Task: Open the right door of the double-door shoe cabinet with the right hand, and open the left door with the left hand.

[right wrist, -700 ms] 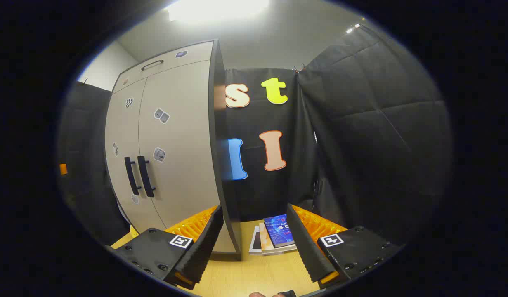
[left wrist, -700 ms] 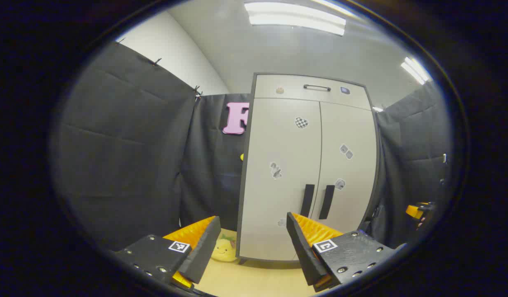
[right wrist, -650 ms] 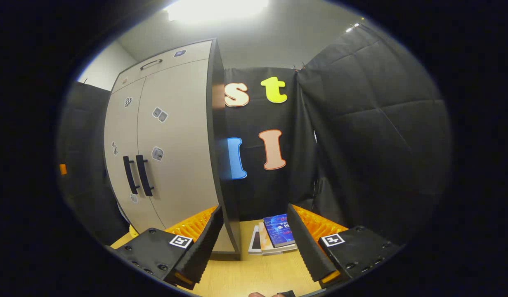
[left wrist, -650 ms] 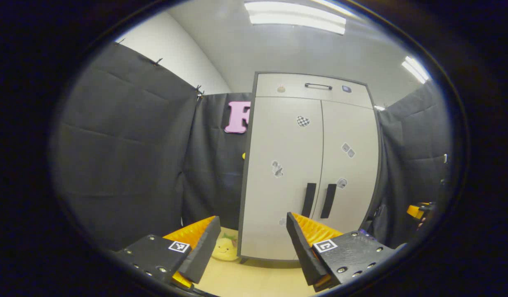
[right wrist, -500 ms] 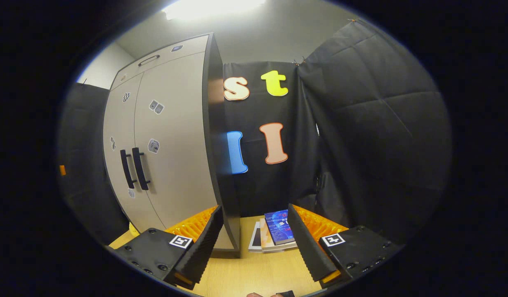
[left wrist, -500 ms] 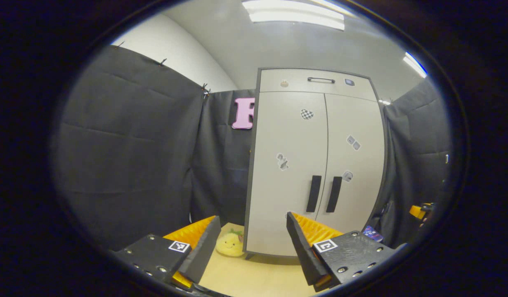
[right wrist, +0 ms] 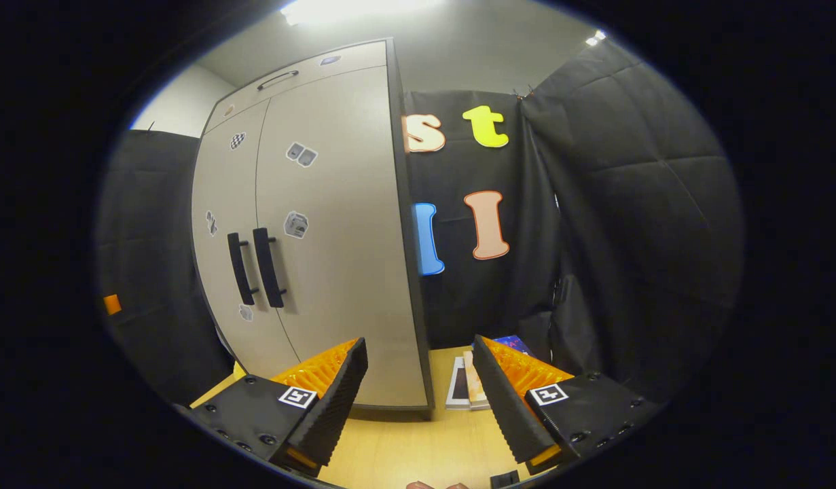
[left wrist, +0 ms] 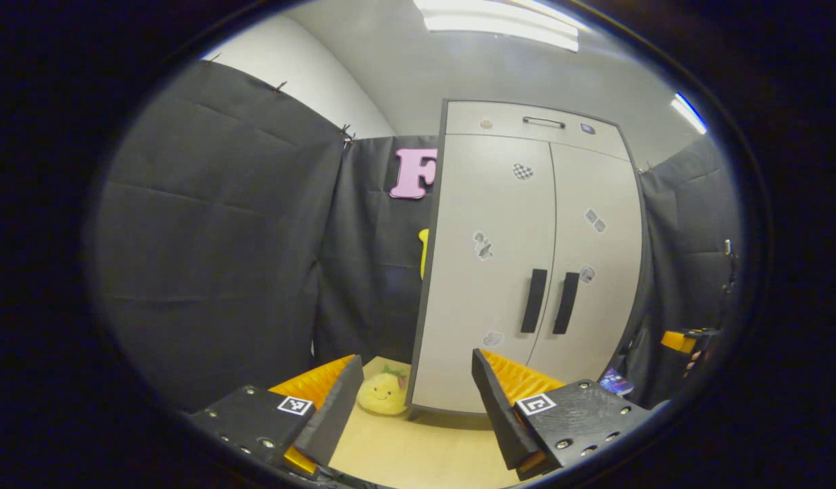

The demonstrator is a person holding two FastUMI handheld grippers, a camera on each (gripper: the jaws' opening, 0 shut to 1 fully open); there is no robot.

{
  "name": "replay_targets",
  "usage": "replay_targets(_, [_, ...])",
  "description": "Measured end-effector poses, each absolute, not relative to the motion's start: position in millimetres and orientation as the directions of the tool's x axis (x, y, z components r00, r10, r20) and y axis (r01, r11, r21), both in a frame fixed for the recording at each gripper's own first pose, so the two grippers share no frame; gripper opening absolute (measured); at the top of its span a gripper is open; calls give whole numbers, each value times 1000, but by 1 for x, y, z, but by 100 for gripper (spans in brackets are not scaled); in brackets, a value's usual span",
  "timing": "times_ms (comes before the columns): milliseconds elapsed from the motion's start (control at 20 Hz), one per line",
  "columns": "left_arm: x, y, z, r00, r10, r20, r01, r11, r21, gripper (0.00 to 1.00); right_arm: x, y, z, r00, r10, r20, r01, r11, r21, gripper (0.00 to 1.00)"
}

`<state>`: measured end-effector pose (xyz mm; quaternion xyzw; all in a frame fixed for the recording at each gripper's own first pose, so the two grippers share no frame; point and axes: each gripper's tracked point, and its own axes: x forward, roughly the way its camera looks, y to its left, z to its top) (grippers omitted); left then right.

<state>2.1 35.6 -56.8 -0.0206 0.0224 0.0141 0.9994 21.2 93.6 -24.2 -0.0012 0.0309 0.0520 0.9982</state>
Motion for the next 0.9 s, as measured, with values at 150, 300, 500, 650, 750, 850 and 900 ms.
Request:
replay_targets(150, [19,61,-58,1000,-4,-30,3,1000,-28,93,20,125,-15,995,87,-42,-86,996,20,98])
replay_targets(300, [32,79,-70,999,-35,-41,35,999,5,91,22,156,-12,995,91,-40,-89,995,49,98])
replay_targets(500, [35,90,-92,994,-103,-41,103,995,0,89,33,187,4,996,88,2,-88,995,52,98])
replay_targets(650, [35,96,-105,990,-133,-50,133,991,1,95,44,213,21,993,114,19,-116,990,79,98])
replay_targets(750, [40,97,-111,986,-159,-59,159,987,-3,95,55,233,34,991,133,30,-135,986,97,98])
replay_targets(850, [46,100,-110,981,-186,-59,186,982,-5,95,66,250,40,989,145,29,-148,983,110,98])
replay_targets(900, [48,101,-109,979,-199,-55,199,980,-1,92,70,258,42,988,152,27,-154,981,115,98])
